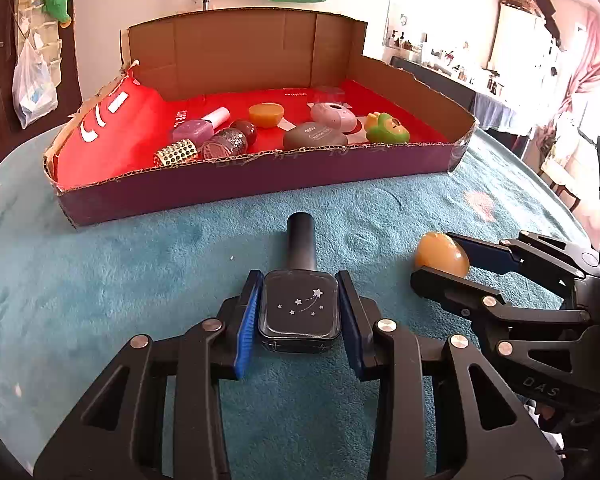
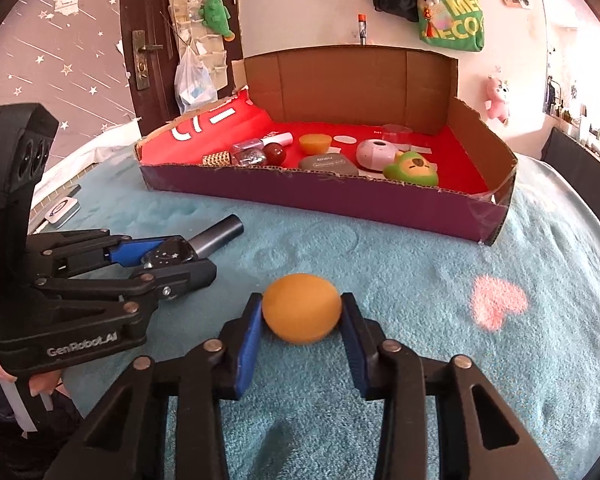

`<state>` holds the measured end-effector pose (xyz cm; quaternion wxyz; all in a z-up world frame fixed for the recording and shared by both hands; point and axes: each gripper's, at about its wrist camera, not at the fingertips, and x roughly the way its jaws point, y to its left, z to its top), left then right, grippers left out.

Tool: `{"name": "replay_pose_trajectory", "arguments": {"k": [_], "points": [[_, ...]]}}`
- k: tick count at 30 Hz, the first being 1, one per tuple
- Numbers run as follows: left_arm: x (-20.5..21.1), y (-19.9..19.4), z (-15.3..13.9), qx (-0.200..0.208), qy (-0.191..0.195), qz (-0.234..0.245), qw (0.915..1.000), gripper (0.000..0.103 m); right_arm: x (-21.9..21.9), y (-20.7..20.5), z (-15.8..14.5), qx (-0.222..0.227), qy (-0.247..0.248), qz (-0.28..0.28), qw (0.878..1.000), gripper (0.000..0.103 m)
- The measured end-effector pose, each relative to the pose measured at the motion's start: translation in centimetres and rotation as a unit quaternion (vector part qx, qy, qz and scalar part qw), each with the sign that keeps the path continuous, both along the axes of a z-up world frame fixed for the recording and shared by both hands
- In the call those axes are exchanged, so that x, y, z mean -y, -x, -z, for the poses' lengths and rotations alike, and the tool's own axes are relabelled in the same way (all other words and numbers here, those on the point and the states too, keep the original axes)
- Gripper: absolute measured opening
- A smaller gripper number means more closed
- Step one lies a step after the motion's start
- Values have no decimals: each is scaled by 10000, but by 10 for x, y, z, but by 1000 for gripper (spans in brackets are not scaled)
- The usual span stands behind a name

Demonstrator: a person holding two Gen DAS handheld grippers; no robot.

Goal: Organize rigid objects
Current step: 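Lift the black polish with left tool while right tool lifts the orange sponge, then carry the black polish and orange sponge over the box and lower them inside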

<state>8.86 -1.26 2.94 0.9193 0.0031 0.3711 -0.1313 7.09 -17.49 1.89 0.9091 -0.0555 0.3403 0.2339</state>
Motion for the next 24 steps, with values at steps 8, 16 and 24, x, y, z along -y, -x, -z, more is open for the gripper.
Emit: {"name": "replay_pose_trajectory", "arguments": {"k": [8,16,24], "points": [[-3,0,-8,-8,137,45,9999,34,4,0,-6,0,-220,-3,9998,40],[-26,-22,-58,320,404,73,9986,33,2,-27,-45,-118,-727,-280,9969,40],[-39,-110,-94,324,-205,74,9992,34,-39,-115,-97,24,-354,-544,9979,40]]}}
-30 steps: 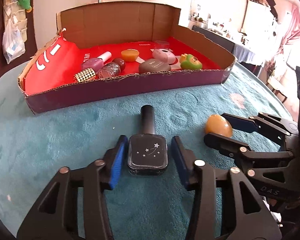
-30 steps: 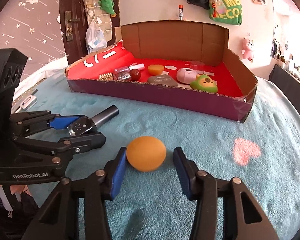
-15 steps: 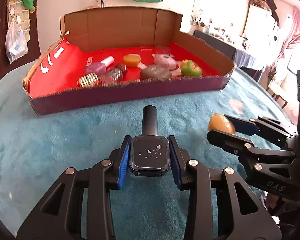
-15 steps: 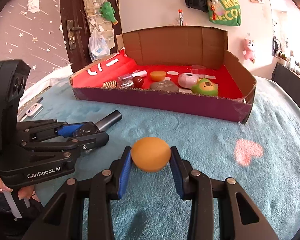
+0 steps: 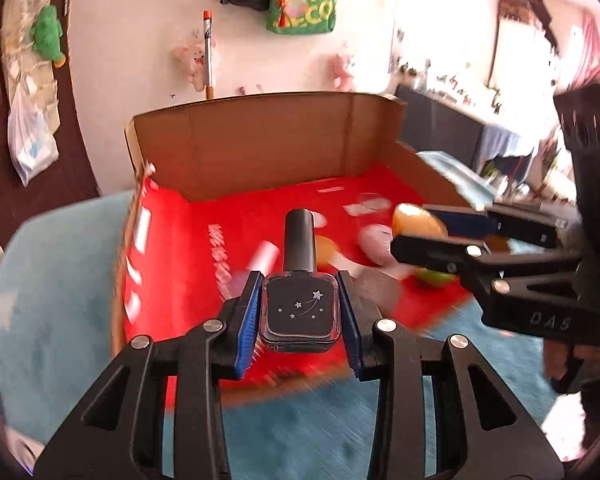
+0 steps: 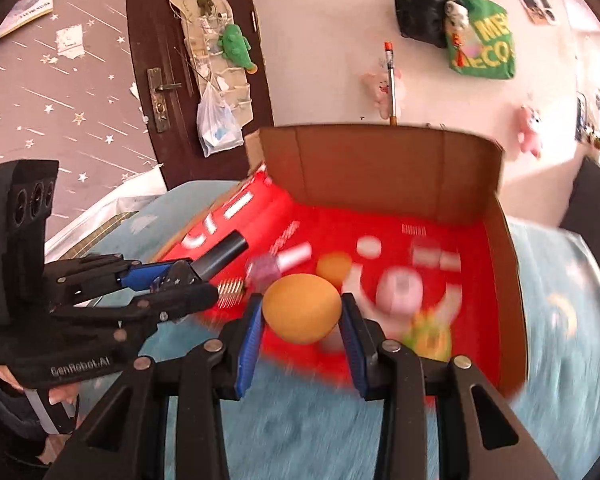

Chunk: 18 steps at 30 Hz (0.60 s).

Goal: Organize rigid objects
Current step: 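Carry the black polish and orange sponge over the box and lower them inside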

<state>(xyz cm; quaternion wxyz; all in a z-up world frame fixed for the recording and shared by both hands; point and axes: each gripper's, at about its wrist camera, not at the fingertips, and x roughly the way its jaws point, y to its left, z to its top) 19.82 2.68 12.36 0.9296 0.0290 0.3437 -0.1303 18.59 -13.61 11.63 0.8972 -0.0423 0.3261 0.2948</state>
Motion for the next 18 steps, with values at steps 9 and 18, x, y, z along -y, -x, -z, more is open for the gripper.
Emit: {"name": "replay_pose_trajectory", "arguments": {"k": [9,18], "points": [[-12,-97,29,-912,-544,-15,9943,34,-46,-114,20,-691,882,140,9936,40],[-14,-141,54,-1432,-761,-58,9868,34,-62,-160,53,-1286,1509,247,9798,40]]}}
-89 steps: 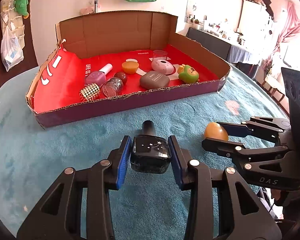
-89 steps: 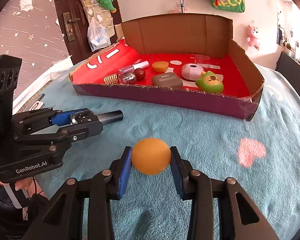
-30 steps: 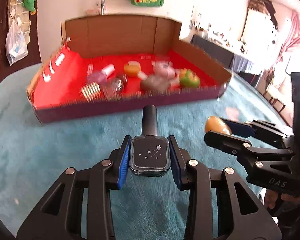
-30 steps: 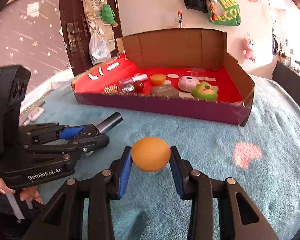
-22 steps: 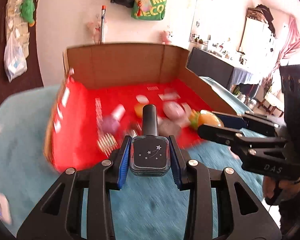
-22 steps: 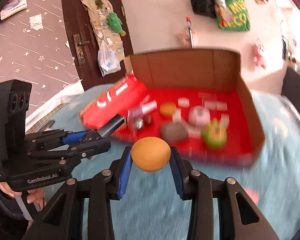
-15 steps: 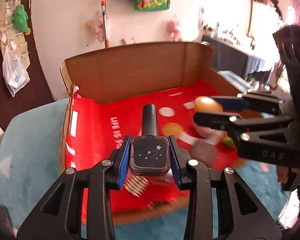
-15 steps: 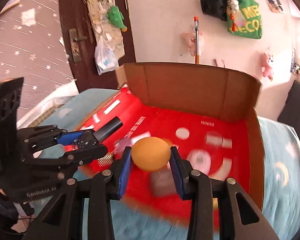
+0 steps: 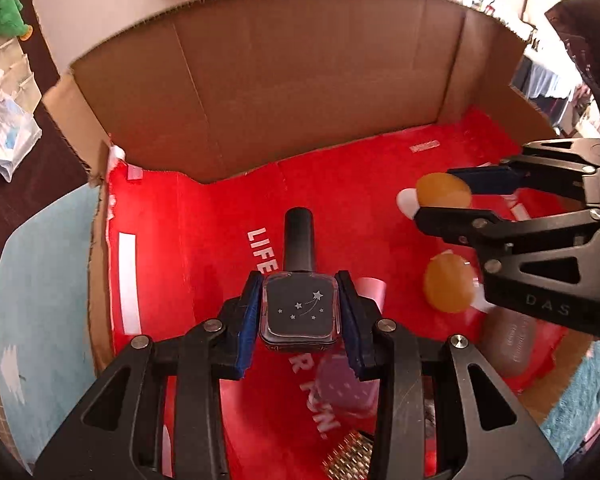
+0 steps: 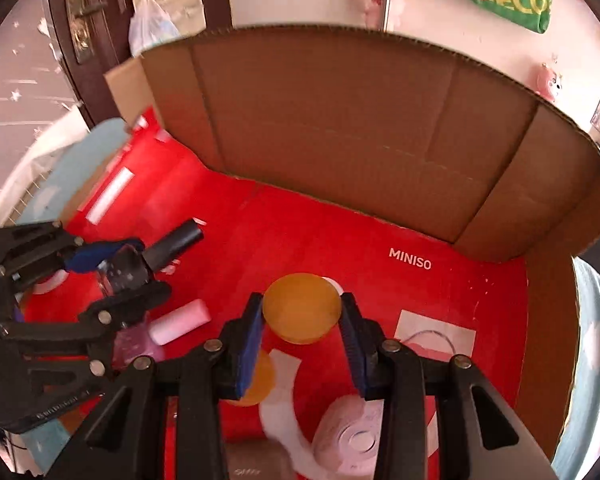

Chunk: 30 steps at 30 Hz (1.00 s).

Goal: Organize rigid objects
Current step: 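Carry the black polish and orange sponge over the box and lower them inside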

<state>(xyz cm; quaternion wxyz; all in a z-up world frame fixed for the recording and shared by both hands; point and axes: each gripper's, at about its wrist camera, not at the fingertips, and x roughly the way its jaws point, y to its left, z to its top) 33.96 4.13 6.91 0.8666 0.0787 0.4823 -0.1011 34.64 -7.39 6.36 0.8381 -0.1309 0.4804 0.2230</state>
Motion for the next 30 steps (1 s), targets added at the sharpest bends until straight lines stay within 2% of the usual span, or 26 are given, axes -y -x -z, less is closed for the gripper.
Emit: {"name": "replay_pose_trajectory", "arguments": {"k": [7,30], "points": [[7,-14,14,-224,-204,7,9995,34,-4,-12,14,-180,353,0,9992,40],[7,-14,15,-247,-113,-62,9996,34,-2,-14,23,-239,369,-67,9990,40]]}}
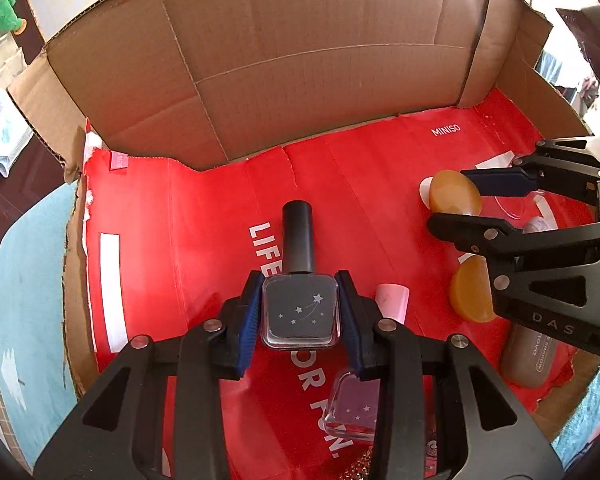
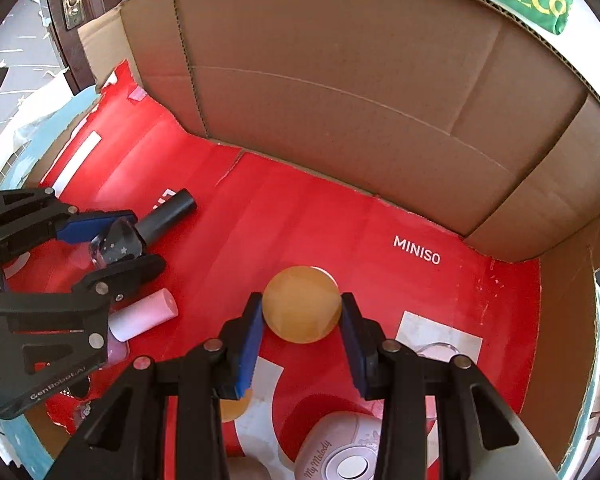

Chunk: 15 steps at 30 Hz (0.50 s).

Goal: Organize rigid objects
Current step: 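Carry the black polish and orange sponge over the box and lower them inside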

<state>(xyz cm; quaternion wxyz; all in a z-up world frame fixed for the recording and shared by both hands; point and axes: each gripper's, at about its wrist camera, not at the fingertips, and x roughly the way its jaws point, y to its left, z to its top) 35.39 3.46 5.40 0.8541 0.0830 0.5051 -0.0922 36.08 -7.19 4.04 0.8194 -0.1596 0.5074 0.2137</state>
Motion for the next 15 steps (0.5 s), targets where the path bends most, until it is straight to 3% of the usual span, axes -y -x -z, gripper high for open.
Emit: {"name": "replay_pose_trajectory", "arguments": {"k": [15], "points": [[0,0,-1,14,-16,17,10000,34,11,-8,-2,-56,-110,48,9999,40]]}}
